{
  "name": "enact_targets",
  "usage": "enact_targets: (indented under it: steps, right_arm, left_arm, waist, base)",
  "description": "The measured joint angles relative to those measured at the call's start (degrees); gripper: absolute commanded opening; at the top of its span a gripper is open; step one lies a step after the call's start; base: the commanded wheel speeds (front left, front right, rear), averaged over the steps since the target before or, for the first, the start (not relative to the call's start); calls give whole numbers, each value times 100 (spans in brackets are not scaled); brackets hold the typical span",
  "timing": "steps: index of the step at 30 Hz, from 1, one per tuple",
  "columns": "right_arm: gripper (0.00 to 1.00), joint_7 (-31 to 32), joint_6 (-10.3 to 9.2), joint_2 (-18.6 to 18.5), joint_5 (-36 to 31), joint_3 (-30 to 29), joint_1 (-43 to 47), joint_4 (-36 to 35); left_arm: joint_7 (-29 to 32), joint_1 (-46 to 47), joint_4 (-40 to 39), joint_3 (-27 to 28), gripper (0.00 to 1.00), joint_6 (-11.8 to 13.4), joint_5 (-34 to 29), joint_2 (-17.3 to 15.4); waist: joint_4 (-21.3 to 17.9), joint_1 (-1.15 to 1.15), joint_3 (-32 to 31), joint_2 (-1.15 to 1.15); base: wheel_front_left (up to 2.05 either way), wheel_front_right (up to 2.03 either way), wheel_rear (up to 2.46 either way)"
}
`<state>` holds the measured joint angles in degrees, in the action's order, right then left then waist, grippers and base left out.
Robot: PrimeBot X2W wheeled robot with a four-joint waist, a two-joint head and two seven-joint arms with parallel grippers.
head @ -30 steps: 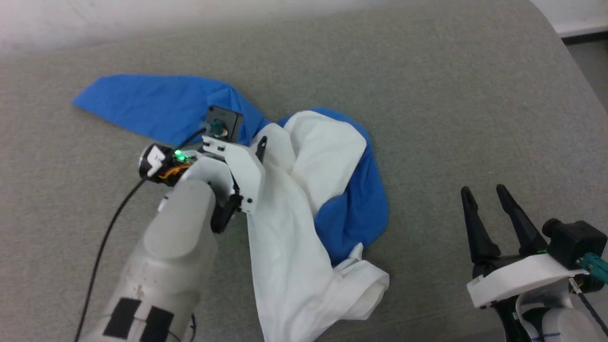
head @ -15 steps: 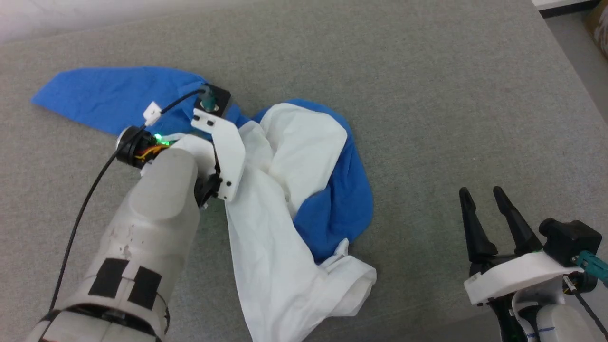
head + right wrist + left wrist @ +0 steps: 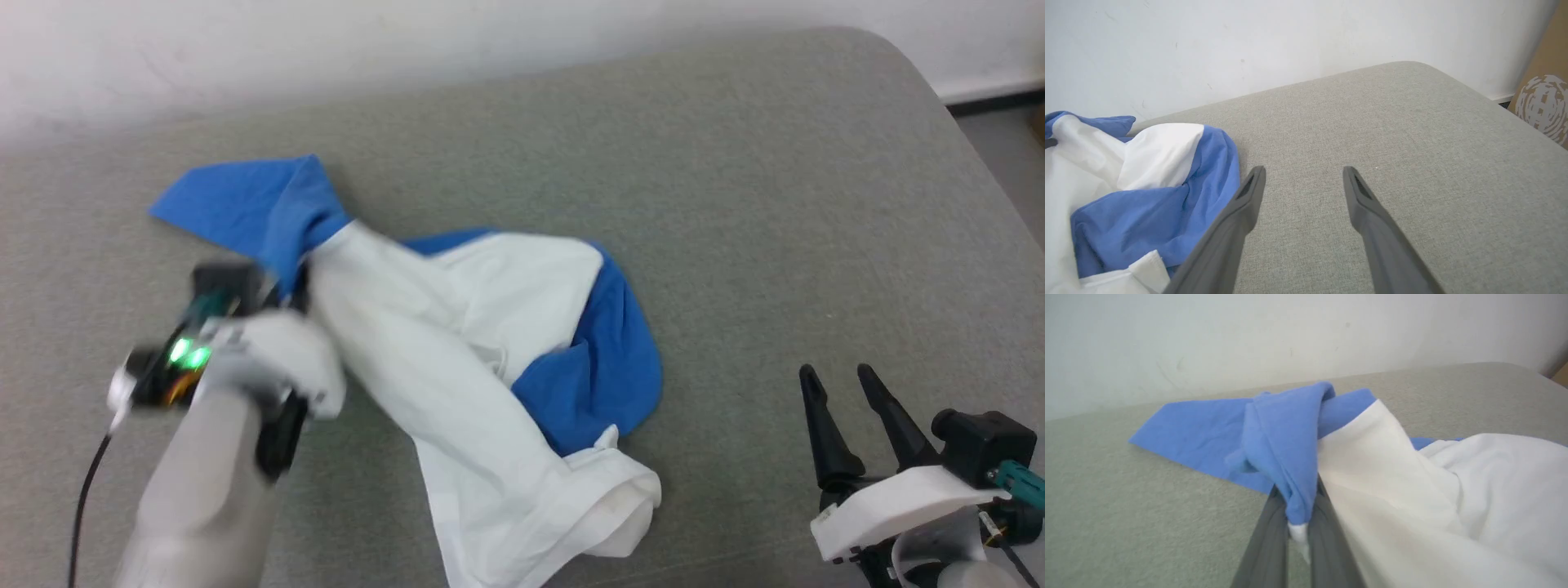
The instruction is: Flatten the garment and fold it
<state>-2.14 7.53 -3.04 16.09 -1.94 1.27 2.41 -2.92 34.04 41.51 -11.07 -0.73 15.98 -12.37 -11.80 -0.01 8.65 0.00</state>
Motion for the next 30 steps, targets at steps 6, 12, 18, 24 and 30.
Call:
enact_targets:
  steps: [6,12,18,24,30]
  right_arm:
    - [100,123,0,1,1,-30,77,-160]
    - [100,185,0,0,2,-99,260,-202]
    - [100,261,0,1,2,-180,399,-214]
    - [100,416,0,0,-124,-168,410,-272]
    - [100,817,0,-2,-218,32,360,-175]
  left_arm:
    - [194,-2013,-1262,526,0,523,506,-129]
    - [289,-3541,-2065,805,46,892,931,200]
    - [-226,-3914,-2492,770,100,988,905,420]
    - [-961,-3729,-3020,642,100,975,527,387]
    - [-1152,-3396,-3644,449,100,883,130,381]
  waist:
    - [184,0,-158,0]
    - [272,-1,-281,0]
    - [345,0,-431,0]
    - [474,0,-548,0]
    - [737,1,-550,0]
  base:
    - [0,0,0]
    - [0,0,0]
    - [0,0,0]
    - [0,0,0]
    - [0,0,0]
